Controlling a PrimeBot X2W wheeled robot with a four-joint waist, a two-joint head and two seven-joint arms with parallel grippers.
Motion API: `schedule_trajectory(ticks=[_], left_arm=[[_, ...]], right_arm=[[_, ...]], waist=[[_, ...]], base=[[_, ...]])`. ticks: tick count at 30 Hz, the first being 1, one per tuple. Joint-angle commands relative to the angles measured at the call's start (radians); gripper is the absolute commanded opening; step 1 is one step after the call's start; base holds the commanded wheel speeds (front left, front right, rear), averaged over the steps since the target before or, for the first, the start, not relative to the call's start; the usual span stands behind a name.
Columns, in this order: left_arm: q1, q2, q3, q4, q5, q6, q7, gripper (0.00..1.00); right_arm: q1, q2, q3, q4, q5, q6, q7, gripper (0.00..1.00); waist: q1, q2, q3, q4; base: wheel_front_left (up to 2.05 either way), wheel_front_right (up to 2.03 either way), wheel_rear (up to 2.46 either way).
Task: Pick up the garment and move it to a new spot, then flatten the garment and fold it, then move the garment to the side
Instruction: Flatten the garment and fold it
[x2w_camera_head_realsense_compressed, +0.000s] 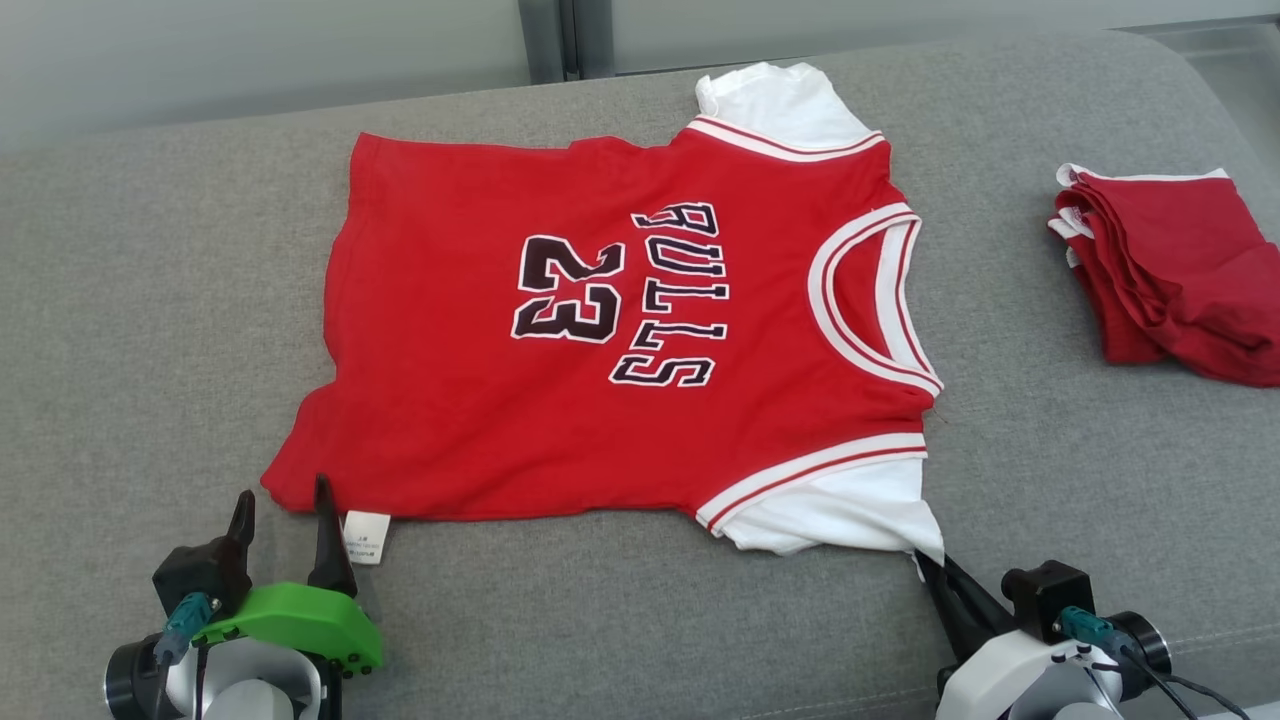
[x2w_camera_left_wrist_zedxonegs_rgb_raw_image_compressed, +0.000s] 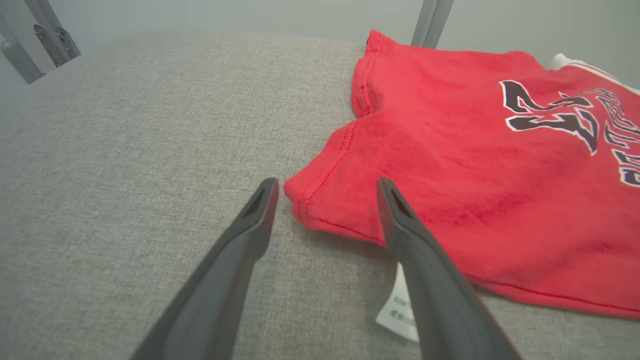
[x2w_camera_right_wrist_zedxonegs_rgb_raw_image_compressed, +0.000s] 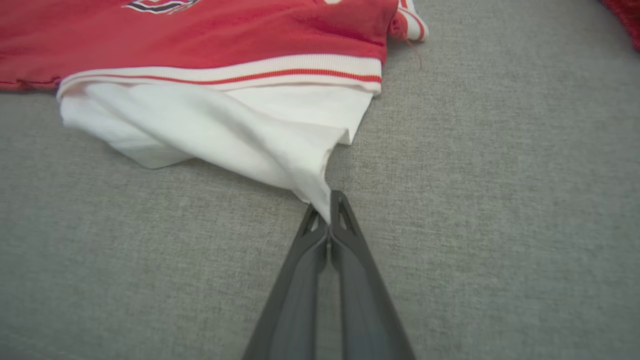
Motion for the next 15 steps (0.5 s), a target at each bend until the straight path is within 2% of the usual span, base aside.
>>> schedule_trajectory(ticks=[1,9,15], left_arm=[[-0.015,0.005,0.004,0.01,-0.009,0.001,0.001,1.0],[-0.048,0.005,0.034,0.075,-0.001,0.022,0.001,1.0],[-0.061,0.005,0.045,0.106,-0.008,0.008,0.001,1.0]], right_arm=[[-0.003,-0.012,-0.003,-0.001,0.005,-0.002,0.0,0.0],[-0.007,-0.021,-0.02,-0.004,0.002,-0.002,0.0,0.0],[-0.004,-0.026,-0.035,-0.007,0.0,-0.002,0.0,0.0]], waist=[[0.0,-0.0001,0.009,-0.01],[0.0,-0.0001,0.024,-0.029],[0.0,-0.0001,0.032,-0.035]], base=[[0.0,0.0,0.0],[0.0,0.0,0.0],[0.0,0.0,0.0]])
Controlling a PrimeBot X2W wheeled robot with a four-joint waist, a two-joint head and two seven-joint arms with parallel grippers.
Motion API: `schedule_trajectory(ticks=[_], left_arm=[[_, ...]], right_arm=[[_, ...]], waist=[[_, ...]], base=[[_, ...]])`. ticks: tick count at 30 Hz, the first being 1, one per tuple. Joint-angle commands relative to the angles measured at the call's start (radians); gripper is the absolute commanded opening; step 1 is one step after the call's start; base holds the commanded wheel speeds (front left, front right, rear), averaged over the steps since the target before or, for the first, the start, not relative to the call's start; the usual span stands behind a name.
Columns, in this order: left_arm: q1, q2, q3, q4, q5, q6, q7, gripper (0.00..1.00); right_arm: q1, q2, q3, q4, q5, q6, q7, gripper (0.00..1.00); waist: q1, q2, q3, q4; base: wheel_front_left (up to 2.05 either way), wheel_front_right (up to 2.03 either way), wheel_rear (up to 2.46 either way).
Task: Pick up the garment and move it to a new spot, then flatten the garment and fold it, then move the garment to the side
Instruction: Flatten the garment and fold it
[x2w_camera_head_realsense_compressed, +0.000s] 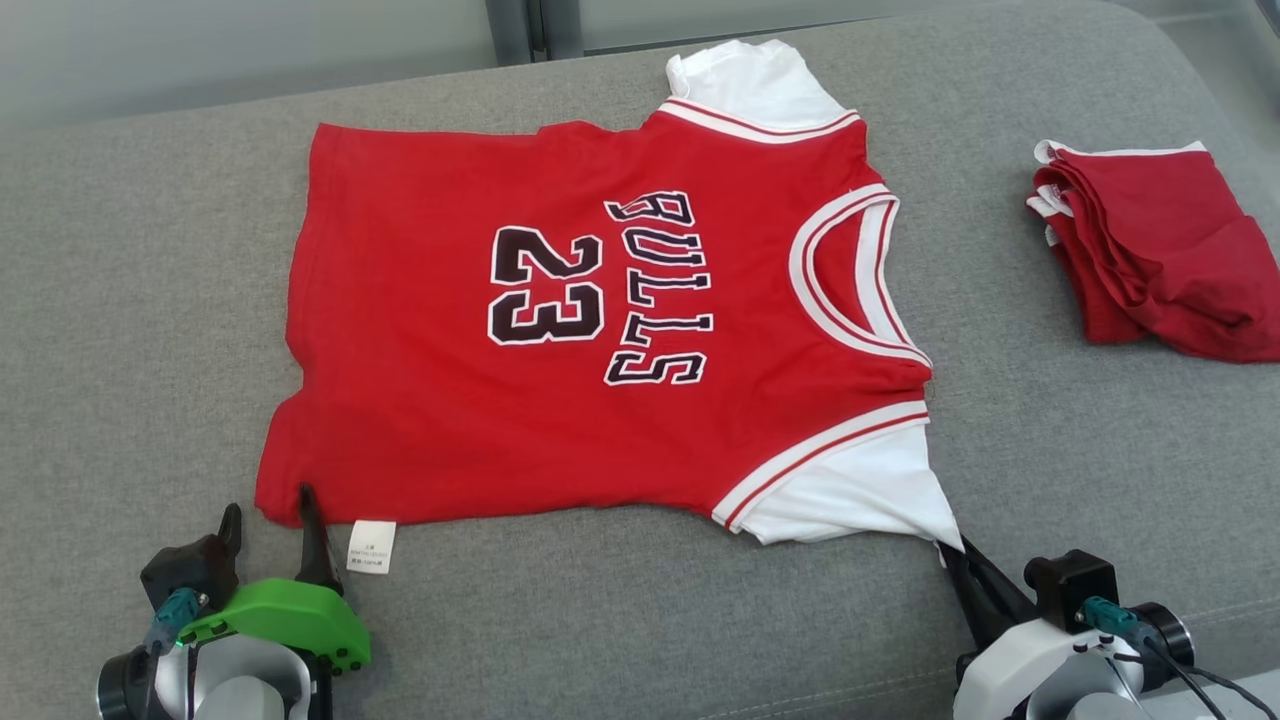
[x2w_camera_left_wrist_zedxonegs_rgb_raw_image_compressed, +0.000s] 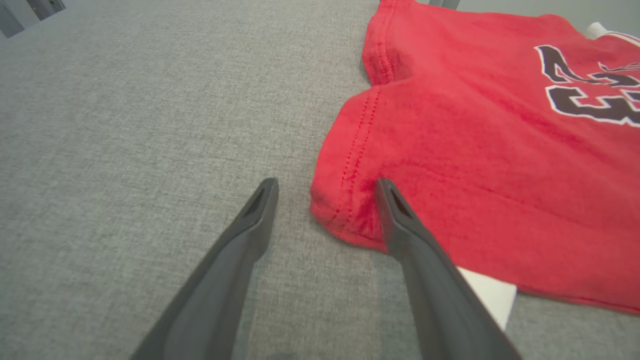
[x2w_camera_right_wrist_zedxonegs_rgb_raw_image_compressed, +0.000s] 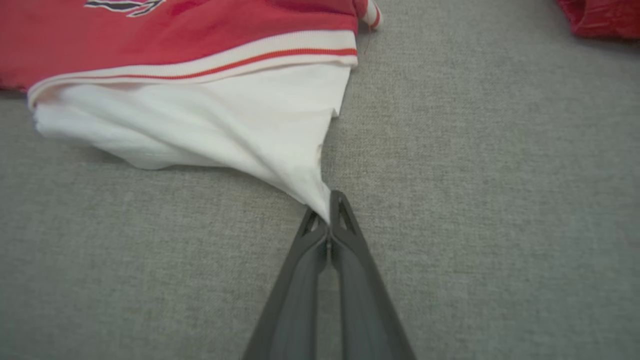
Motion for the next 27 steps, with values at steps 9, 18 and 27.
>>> schedule_trajectory(ticks=[9,18,27], left_arm=[[-0.039,0.005,-0.005,0.081,-0.016,-0.02,0.002,0.42],[0.005,0.006,-0.03,0.032,0.007,-0.025,0.001,0.0],[0.066,0.005,-0.035,-0.027,0.053,-0.039,0.001,0.0]], right_arm=[[-0.018,0.01,-0.007,-0.01,-0.009,-0.002,0.001,0.0],[-0.005,0.02,-0.031,-0.018,-0.002,-0.002,0.001,0.0],[0.012,0.06,-0.045,-0.065,0.036,-0.002,0.0,0.0]], waist=[[0.0,0.0,0.015,-0.005],[0.0,0.0,-0.042,0.007],[0.0,0.0,-0.152,0.029]], base=[[0.0,0.0,0.0],[0.0,0.0,0.0],[0.0,0.0,0.0]])
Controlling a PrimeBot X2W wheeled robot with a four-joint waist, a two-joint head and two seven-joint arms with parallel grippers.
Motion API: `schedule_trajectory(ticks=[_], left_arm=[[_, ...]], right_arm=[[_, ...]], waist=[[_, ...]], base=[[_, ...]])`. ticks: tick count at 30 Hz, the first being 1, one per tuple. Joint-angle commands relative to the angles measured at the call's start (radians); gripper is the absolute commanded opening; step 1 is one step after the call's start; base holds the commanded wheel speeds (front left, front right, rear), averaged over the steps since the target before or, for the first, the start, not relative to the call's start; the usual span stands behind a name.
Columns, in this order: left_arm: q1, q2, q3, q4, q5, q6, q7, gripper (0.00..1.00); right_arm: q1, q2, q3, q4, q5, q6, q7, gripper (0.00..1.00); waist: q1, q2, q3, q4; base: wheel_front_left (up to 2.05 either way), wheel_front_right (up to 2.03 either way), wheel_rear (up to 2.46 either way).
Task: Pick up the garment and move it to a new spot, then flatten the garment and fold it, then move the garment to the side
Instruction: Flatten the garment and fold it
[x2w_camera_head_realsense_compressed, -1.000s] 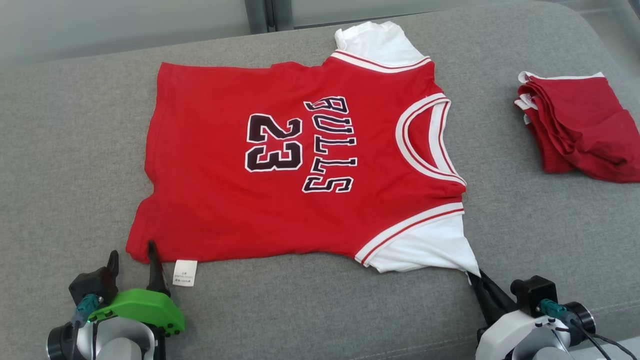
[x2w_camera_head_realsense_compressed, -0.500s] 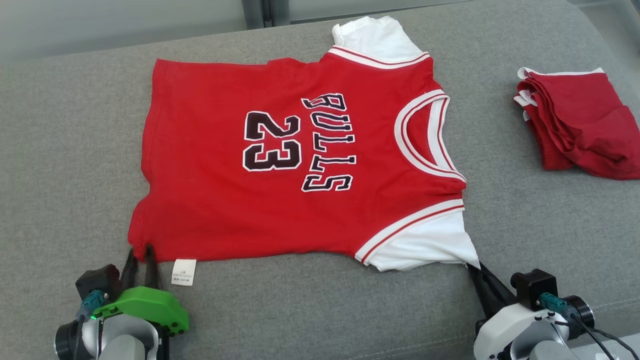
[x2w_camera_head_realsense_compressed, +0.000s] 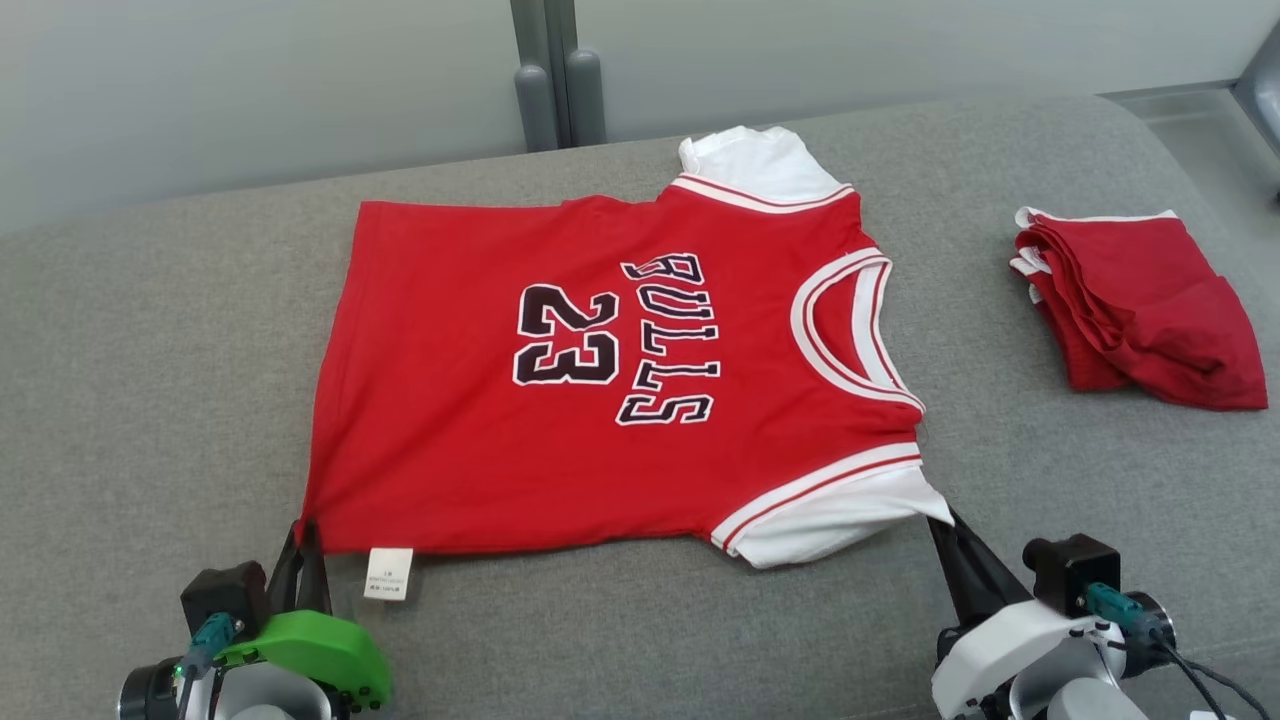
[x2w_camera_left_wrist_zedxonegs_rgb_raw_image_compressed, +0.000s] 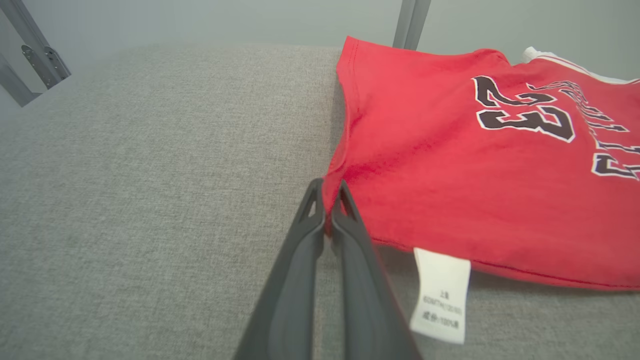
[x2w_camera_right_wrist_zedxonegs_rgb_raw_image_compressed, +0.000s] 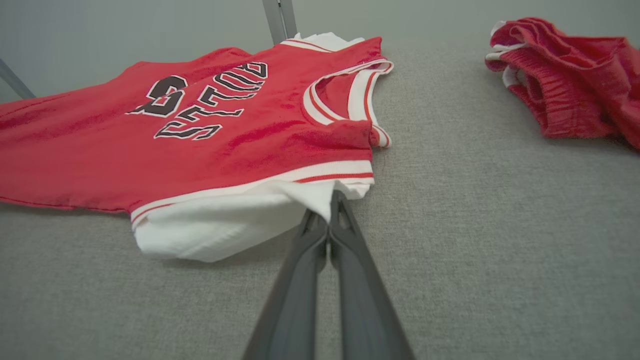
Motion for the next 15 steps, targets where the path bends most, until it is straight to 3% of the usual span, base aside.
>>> schedule_trajectory(ticks=[1,7,15], left_arm=[[-0.012,0.006,-0.001,0.003,0.017,-0.007,0.001,0.0],[-0.18,0.045,-0.042,0.001,0.074,-0.043,0.001,0.0],[-0.605,0.122,-0.144,0.095,0.159,-0.074,0.022,0.0]], right_arm=[[-0.014,-0.002,-0.007,-0.019,0.011,-0.002,0.0,0.0],[-0.163,-0.049,-0.002,-0.07,0.002,-0.002,0.0,0.0],[-0.572,-0.165,0.047,-0.006,-0.019,-0.002,0.0,0.0]], waist=[[0.0,0.0,-0.036,0.019],[0.0,0.0,0.023,0.04],[0.0,0.0,0.229,0.074]], base=[[0.0,0.0,0.0],[0.0,0.0,0.0],[0.0,0.0,0.0]])
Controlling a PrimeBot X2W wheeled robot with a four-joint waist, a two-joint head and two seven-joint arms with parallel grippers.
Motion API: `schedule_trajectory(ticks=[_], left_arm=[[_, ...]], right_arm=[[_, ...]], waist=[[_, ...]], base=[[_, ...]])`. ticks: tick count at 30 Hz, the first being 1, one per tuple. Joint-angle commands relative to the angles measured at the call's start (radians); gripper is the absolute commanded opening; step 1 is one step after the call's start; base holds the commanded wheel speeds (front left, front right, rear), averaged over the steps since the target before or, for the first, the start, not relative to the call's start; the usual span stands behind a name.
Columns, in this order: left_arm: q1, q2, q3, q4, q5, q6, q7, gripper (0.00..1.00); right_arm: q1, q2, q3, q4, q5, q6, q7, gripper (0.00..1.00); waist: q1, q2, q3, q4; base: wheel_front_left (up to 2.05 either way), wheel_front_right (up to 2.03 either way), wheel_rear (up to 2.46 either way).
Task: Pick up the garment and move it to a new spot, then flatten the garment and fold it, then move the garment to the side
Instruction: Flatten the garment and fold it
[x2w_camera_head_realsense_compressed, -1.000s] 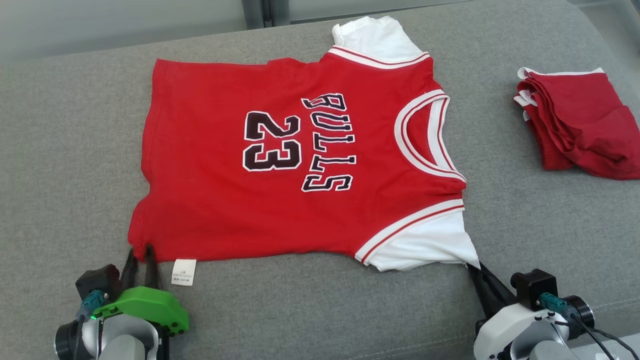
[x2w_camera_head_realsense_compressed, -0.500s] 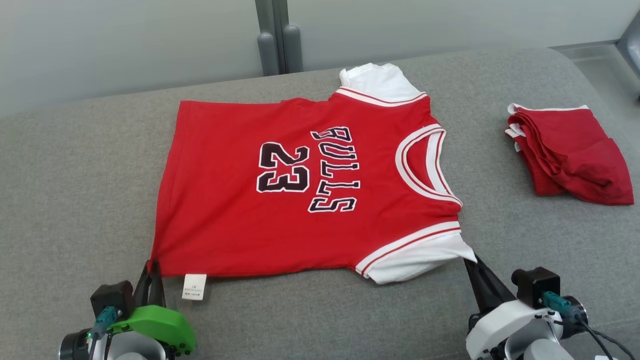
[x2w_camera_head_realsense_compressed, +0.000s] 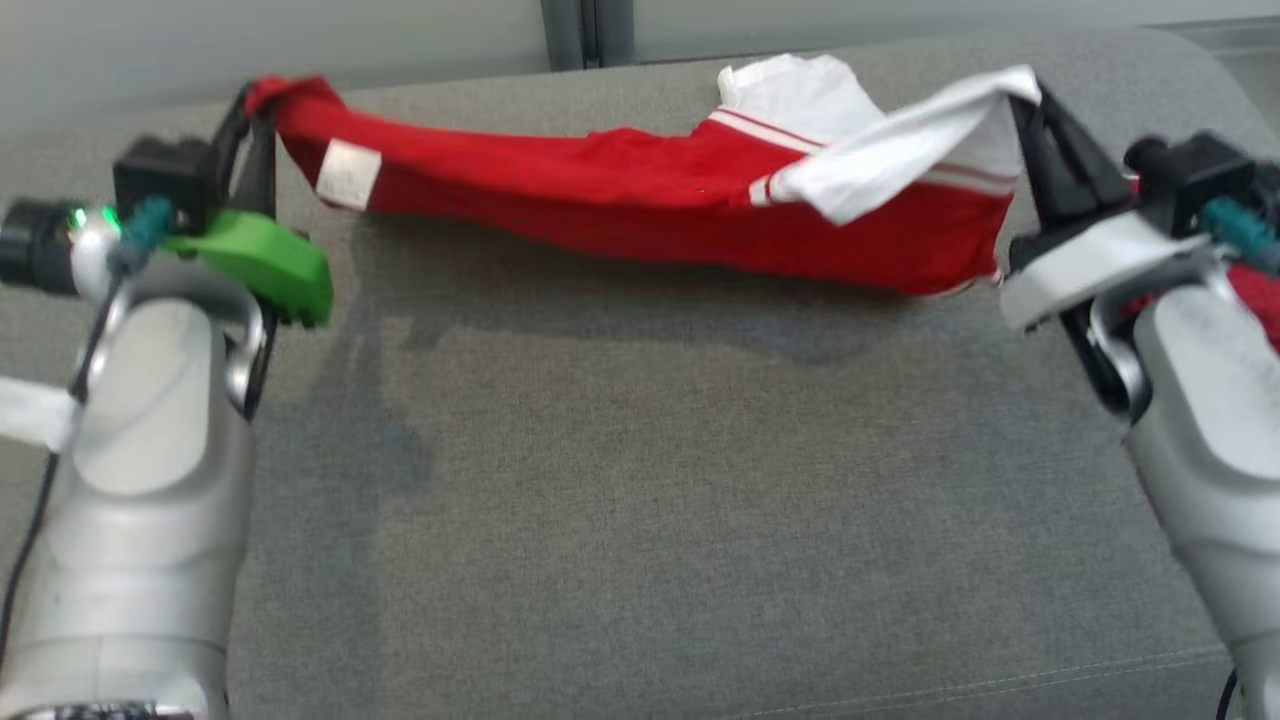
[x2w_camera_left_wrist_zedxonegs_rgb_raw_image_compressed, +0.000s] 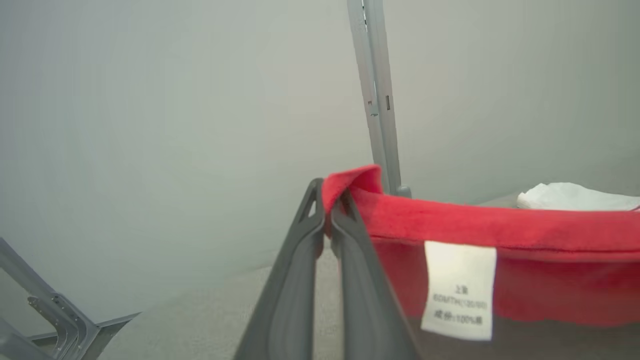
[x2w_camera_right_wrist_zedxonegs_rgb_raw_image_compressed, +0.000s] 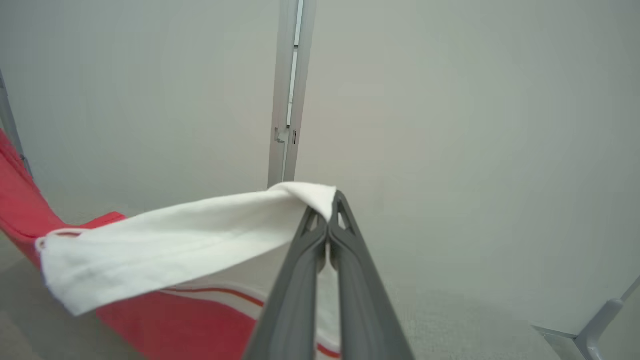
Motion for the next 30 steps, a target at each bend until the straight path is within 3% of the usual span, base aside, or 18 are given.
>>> schedule_trajectory(ticks=[1,9,12,17,24,30], left_arm=[[-0.099,0.021,-0.009,0.023,0.016,-0.003,0.011,0.0],[-0.539,0.056,-0.1,0.135,0.11,-0.001,0.034,0.0],[-0.671,0.068,-0.12,0.17,0.14,0.014,0.021,0.0],[-0.853,0.066,-0.146,0.213,0.145,0.003,-0.003,0.0],[-1.007,0.075,-0.156,0.159,0.14,0.036,-0.019,0.0],[-0.909,0.093,-0.147,0.08,0.084,0.026,-0.017,0.0]], right_arm=[[-0.103,-0.022,0.017,0.023,-0.011,-0.002,0.0,0.0],[-0.605,-0.073,0.021,0.198,-0.111,-0.002,0.001,0.0],[-0.762,-0.086,-0.002,0.264,-0.17,-0.002,0.002,0.0],[-0.969,-0.093,-0.099,0.33,-0.276,-0.002,0.0,0.0],[-1.104,-0.076,-0.217,0.273,-0.408,-0.002,-0.001,0.0],[-1.044,-0.061,-0.231,0.21,-0.419,-0.002,-0.001,0.0]], waist=[[0.0,-0.0001,0.18,0.032],[0.0,-0.0001,0.415,0.062],[0.0,-0.0001,0.462,0.076],[0.0,-0.0001,0.492,0.105],[0.0,-0.0001,0.476,0.12],[0.0,-0.0001,0.479,0.109]], base=[[0.0,0.0,0.0],[0.0,0.0,0.0],[0.0,0.0,0.0],[0.0,0.0,0.0],[0.0,0.0,0.0],[0.0,0.0,0.0]])
